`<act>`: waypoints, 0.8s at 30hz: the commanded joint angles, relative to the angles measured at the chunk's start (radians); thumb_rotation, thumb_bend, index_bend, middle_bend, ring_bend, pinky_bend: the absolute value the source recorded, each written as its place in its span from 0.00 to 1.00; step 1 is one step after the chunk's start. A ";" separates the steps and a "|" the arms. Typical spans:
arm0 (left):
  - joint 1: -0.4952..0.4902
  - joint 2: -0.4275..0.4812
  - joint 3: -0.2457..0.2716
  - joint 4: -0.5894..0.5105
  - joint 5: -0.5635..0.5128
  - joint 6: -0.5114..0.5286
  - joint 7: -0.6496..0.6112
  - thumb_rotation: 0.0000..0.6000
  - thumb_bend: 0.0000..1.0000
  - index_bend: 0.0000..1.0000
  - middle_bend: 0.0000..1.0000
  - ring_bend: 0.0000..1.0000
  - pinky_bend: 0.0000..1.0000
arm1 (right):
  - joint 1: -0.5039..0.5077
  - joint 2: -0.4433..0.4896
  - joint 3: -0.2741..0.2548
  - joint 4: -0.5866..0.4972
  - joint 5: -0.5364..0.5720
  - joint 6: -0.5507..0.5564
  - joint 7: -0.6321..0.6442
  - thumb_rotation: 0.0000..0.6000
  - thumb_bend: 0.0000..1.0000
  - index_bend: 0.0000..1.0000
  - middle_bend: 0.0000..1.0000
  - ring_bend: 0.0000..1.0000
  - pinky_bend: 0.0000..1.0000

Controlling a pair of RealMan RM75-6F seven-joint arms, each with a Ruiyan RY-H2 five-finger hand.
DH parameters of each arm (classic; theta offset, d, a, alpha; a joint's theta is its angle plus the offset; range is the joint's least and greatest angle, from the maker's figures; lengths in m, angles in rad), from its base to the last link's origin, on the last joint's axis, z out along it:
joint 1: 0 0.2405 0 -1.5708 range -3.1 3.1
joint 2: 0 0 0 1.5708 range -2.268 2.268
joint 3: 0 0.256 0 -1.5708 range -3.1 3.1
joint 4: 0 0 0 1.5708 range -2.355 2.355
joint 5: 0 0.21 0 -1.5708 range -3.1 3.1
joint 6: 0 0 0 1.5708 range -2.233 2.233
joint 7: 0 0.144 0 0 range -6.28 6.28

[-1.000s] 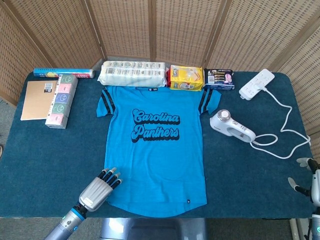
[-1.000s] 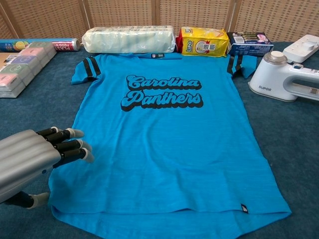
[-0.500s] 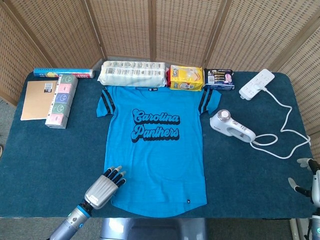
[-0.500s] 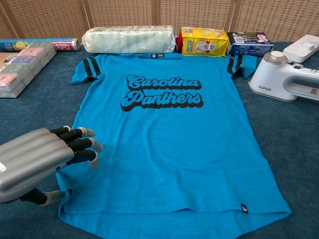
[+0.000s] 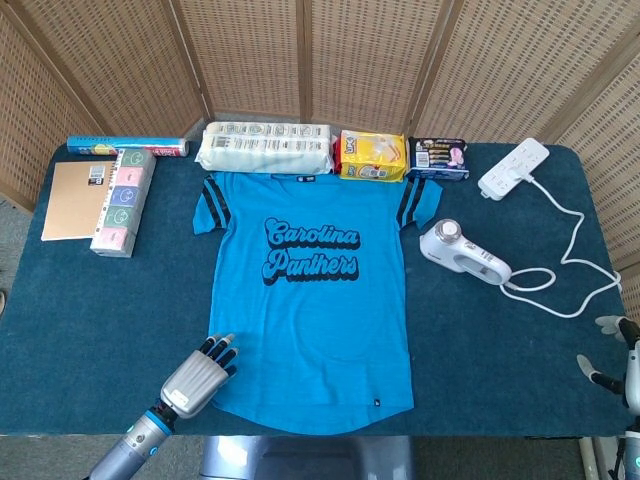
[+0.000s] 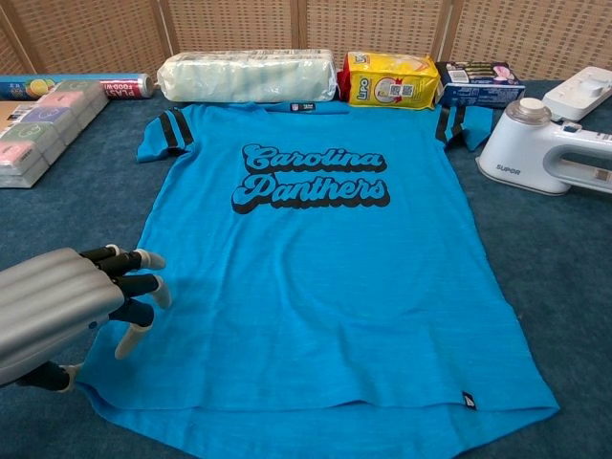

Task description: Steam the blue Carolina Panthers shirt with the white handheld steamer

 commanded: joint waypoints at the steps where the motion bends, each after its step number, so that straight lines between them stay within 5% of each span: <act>1: -0.003 -0.002 -0.001 0.003 -0.005 -0.003 0.004 1.00 0.26 0.61 0.30 0.13 0.19 | -0.001 0.000 0.000 0.000 0.000 0.000 0.001 1.00 0.23 0.37 0.44 0.43 0.35; 24: -0.023 0.010 -0.004 -0.039 -0.071 -0.037 0.064 1.00 0.56 0.61 0.33 0.17 0.20 | -0.009 0.007 0.008 -0.005 -0.002 0.009 0.021 1.00 0.23 0.37 0.45 0.43 0.35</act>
